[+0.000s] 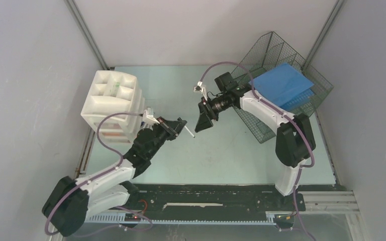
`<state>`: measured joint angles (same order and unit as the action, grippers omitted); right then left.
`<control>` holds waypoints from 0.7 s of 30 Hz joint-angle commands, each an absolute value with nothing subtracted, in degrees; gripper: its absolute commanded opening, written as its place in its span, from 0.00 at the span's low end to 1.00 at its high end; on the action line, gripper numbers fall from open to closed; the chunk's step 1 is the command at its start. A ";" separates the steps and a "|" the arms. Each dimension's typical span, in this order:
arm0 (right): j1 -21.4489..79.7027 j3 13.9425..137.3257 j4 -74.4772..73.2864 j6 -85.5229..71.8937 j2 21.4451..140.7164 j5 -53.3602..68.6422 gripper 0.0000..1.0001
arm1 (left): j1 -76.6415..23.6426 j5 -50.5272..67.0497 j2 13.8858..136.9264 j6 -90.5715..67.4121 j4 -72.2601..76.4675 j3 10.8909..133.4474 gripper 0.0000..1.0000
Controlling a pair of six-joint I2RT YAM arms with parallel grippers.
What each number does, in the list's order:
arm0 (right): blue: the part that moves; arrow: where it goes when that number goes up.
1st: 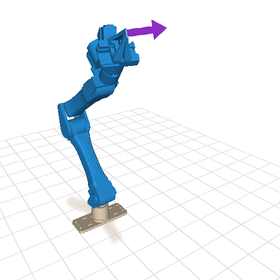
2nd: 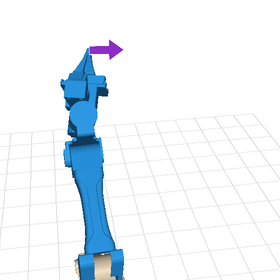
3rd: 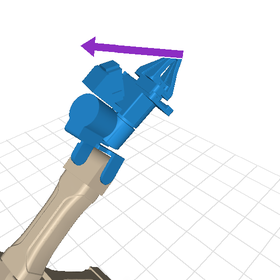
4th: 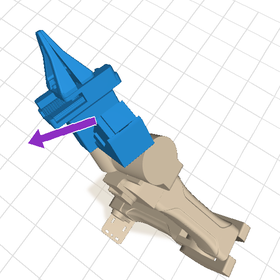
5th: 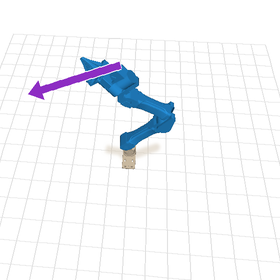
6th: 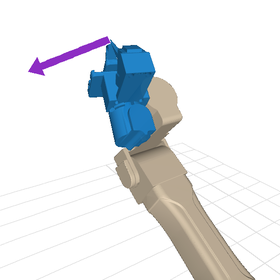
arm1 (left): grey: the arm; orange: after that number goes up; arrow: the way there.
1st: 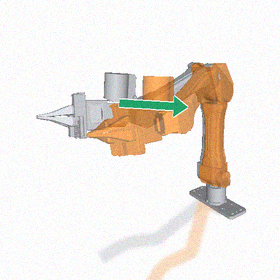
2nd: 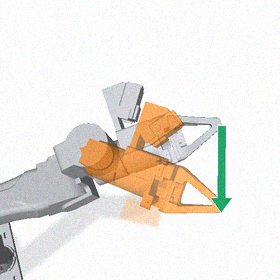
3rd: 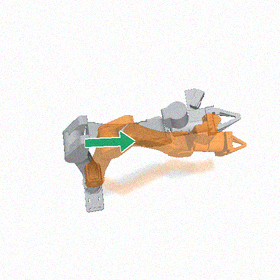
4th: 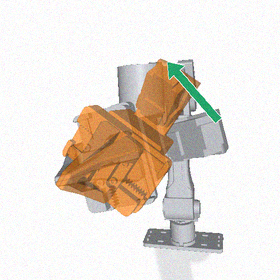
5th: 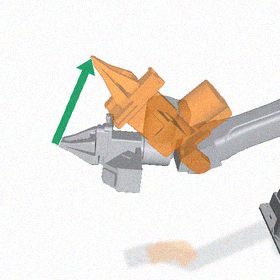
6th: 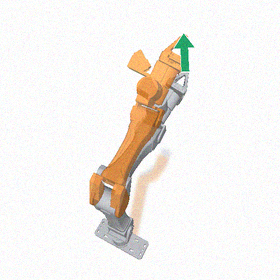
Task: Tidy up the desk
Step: Place the stationery in the drawer.
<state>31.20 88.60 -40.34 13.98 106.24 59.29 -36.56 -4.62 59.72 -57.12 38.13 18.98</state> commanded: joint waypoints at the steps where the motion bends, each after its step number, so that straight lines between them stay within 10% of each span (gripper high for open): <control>1: 29.88 88.85 -42.01 17.59 101.12 56.71 0.95 | -34.71 -13.75 51.83 -47.42 17.70 22.87 0.00; 10: 29.44 88.42 -42.13 18.33 99.92 55.16 1.00 | -29.23 -35.28 60.39 -28.93 -18.73 42.17 0.00; 21: 30.15 88.15 -42.30 18.82 99.55 54.77 1.00 | -28.66 -51.45 83.20 -17.68 -26.72 60.60 0.06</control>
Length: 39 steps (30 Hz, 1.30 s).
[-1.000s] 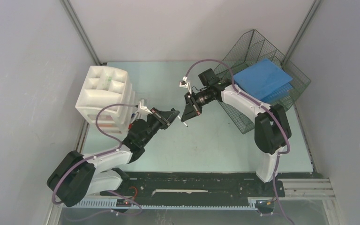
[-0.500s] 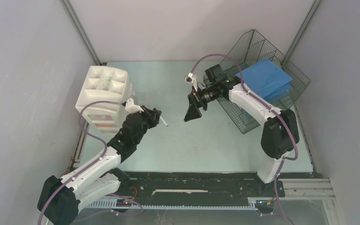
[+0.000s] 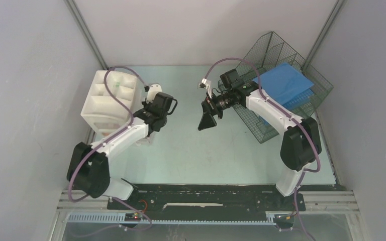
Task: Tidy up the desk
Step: Place the stationery in the drawer, then close the drawer in the storage box.
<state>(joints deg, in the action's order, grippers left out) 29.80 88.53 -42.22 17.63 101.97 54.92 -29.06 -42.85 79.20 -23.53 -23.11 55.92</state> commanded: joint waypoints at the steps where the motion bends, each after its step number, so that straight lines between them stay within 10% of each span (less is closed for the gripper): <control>1: 30.19 88.15 -42.33 18.85 99.62 54.76 1.00 | -28.59 -52.54 84.36 -17.18 -26.79 61.24 0.11; 12: 30.28 88.24 -42.69 19.18 99.55 55.24 1.00 | -28.08 -51.48 89.73 -16.99 -31.56 65.98 0.60; 16: 30.28 88.32 -42.88 19.42 99.60 55.09 1.00 | -28.12 -41.78 83.83 -16.15 -28.61 63.14 0.55; 23: 30.37 88.33 -42.97 19.55 99.81 55.01 1.00 | -27.95 -30.03 82.64 -14.83 -23.07 58.71 0.01; 33: 30.06 88.33 -43.07 19.76 99.62 55.18 1.00 | -27.07 -33.02 94.15 -16.01 -23.24 60.51 0.00; 39: 29.98 88.34 -43.22 19.84 99.43 55.43 1.00 | -24.27 -36.12 99.66 -19.48 -28.37 64.76 0.17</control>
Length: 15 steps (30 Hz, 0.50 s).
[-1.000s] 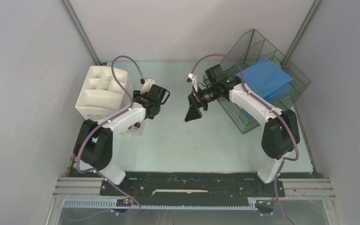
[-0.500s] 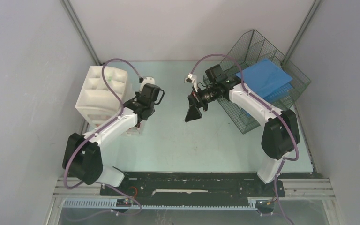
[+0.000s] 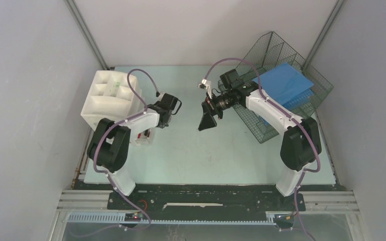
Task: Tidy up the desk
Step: Close the drawer in the storage box.
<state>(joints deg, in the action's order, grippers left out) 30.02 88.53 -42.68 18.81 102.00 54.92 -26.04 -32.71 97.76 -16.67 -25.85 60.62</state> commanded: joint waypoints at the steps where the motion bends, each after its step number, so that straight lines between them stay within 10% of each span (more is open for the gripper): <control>1: 29.91 88.35 -43.23 19.85 99.36 55.48 1.00 | -24.00 -36.71 100.19 -19.97 -29.14 65.38 0.19; 15: 28.94 88.42 -43.21 19.67 98.20 56.18 1.00 | -17.03 -39.05 104.56 -21.35 -35.00 71.02 0.43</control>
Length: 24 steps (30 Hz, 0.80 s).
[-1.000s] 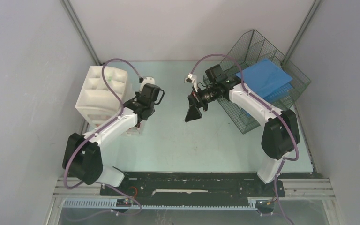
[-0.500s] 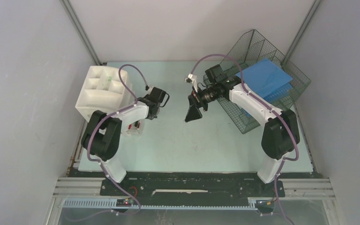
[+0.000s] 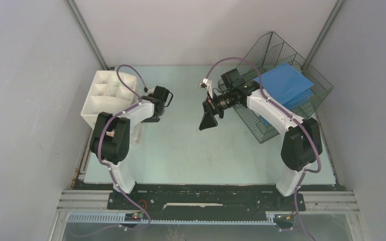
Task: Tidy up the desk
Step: Close the drawer in the storage box, then reset both arms
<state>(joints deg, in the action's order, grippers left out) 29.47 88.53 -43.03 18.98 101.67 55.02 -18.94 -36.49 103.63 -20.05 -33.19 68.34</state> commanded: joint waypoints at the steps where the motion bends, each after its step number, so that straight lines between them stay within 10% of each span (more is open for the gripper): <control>1: 28.81 88.42 -43.24 19.58 98.02 56.16 1.00 | -16.71 -39.10 104.61 -21.43 -35.13 71.21 0.43; 10: 28.99 89.91 -45.50 23.76 93.62 48.63 1.00 | -17.98 -22.39 94.96 -15.28 -29.34 66.61 0.51; 24: 20.80 82.22 -28.70 9.95 69.50 26.50 1.00 | -20.30 1.94 56.57 -15.37 -16.53 56.30 1.00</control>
